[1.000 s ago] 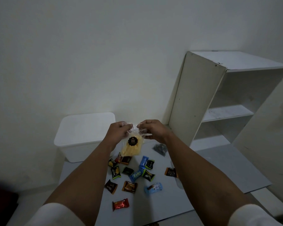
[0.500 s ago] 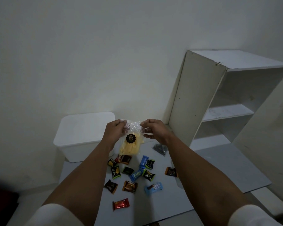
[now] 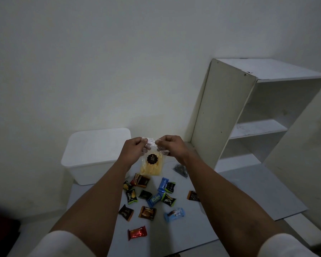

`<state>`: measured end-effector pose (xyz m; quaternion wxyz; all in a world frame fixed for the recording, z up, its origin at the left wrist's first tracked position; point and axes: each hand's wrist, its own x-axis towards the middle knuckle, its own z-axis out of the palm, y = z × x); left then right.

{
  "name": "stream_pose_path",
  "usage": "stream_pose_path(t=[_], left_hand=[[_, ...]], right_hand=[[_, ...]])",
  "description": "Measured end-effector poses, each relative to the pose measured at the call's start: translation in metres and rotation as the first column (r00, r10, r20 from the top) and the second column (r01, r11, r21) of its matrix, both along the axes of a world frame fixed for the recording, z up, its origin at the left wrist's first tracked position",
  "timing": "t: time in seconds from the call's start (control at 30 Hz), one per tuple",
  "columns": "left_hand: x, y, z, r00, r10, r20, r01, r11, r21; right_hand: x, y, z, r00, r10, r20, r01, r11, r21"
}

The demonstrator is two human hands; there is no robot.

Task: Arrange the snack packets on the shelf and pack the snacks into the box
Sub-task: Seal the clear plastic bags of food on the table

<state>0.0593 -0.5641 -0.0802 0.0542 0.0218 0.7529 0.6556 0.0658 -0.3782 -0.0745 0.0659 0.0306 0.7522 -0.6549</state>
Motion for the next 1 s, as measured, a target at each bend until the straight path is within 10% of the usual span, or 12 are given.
stream_pose_path(t=[1.0], left_hand=[[0.002, 0.008, -0.005, 0.999, -0.028, 0.027, 0.027, 0.999, 0.018]], right_hand=[[0.003, 0.004, -0.023, 0.994, -0.104, -0.033, 0.105, 0.995, 0.0]])
